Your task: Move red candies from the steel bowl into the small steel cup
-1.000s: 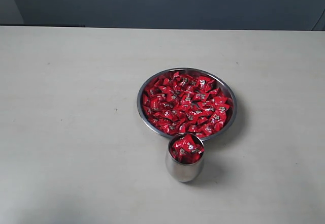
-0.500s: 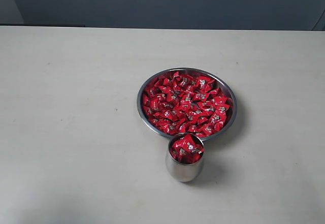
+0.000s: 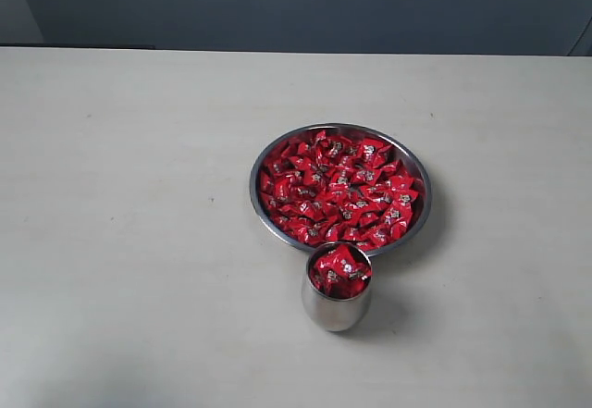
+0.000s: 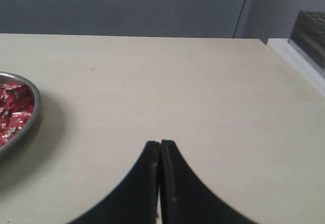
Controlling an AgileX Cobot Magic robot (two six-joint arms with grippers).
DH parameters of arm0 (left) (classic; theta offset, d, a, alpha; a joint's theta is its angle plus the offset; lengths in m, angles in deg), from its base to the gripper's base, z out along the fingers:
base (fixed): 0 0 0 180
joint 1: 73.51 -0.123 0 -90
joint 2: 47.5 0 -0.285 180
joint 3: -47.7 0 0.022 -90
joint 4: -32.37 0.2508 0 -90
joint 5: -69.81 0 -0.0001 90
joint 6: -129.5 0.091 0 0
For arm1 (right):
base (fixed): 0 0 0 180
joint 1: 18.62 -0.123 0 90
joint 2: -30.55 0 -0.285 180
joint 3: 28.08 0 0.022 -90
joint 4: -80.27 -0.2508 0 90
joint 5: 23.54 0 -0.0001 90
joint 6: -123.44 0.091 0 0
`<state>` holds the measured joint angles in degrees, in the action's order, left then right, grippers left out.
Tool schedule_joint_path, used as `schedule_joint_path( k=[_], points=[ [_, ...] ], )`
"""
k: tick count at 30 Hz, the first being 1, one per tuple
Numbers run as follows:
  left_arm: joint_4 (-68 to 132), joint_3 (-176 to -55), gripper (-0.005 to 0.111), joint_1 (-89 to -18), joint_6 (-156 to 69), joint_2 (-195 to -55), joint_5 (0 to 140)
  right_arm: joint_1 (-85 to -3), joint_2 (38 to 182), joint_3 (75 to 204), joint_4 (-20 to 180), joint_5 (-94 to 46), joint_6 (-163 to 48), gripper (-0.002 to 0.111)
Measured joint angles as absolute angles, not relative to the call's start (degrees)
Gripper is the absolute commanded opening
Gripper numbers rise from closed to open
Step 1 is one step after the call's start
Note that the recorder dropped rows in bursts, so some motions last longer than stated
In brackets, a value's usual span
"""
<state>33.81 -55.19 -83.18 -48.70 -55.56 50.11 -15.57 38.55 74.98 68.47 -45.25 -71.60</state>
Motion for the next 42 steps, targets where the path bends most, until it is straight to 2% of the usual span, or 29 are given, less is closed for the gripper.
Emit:
schedule_joint_path(
  k=[17, 26, 42],
  points=[
    [33.8, -55.2, 0.0, -83.2, -48.7, -55.6, 50.1, -15.6, 38.5, 75.0, 71.1, -45.3, -71.4, 0.0],
    [33.8, -55.2, 0.0, -83.2, -48.7, -55.6, 50.1, -15.6, 38.5, 75.0, 80.3, -45.3, -60.2, 0.0],
    [33.8, -55.2, 0.0, -83.2, -48.7, -55.6, 50.1, -15.6, 38.5, 75.0, 80.7, -45.0, -59.2, 0.0]
  ],
)
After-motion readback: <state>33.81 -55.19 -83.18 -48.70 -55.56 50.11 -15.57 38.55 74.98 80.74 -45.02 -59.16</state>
